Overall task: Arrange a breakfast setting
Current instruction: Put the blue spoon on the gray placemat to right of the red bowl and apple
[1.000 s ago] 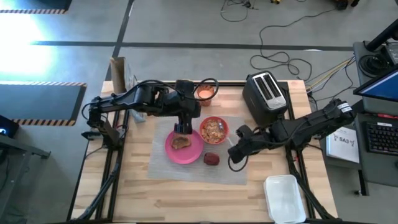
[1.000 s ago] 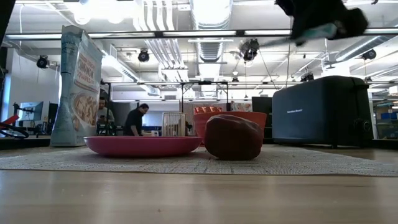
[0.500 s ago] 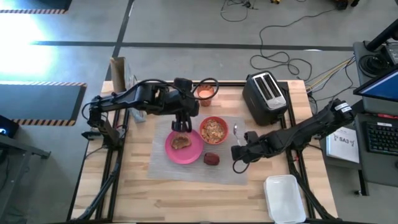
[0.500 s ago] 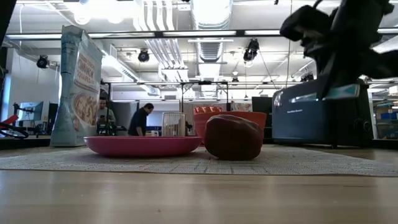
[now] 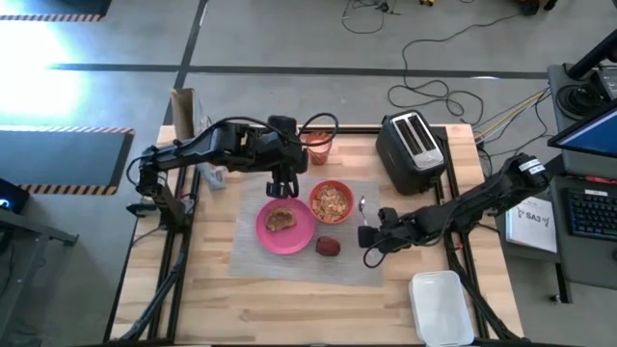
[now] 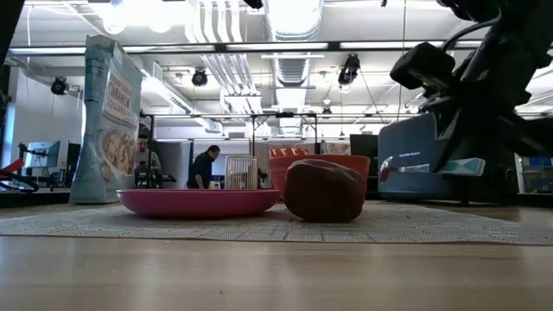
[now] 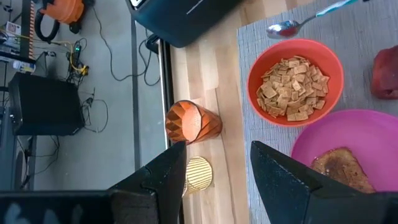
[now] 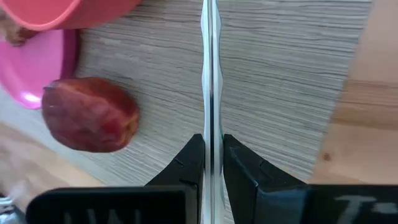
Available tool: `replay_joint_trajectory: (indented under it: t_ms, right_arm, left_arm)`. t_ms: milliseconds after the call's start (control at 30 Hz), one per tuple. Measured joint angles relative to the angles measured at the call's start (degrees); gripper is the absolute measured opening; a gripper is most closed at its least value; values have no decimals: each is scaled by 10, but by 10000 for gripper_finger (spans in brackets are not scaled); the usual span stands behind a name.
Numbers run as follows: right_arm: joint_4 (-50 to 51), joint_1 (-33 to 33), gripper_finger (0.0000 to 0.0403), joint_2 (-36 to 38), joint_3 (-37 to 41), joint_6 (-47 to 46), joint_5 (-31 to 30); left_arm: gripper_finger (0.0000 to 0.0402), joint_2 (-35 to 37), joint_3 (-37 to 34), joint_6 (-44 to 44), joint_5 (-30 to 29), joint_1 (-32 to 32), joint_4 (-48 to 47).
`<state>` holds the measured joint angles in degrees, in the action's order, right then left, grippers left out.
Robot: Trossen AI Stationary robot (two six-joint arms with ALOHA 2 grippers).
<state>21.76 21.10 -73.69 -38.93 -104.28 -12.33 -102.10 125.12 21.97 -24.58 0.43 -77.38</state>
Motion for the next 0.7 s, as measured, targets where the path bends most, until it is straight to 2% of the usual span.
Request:
replay_joint_trajectory:
  t_ms: [133, 300, 700]
  right_arm:
    - [-50, 0, 34, 0, 18, 17, -10]
    - [-58, 0, 35, -8, 24, 14, -14]
    - [-122, -1, 40, -80, 24, 9, 4]
  left_arm:
    - [164, 0, 0, -1, 0, 1, 0]
    - [164, 0, 0, -4, 0, 1, 0]
    - [164, 0, 0, -4, 1, 1, 0]
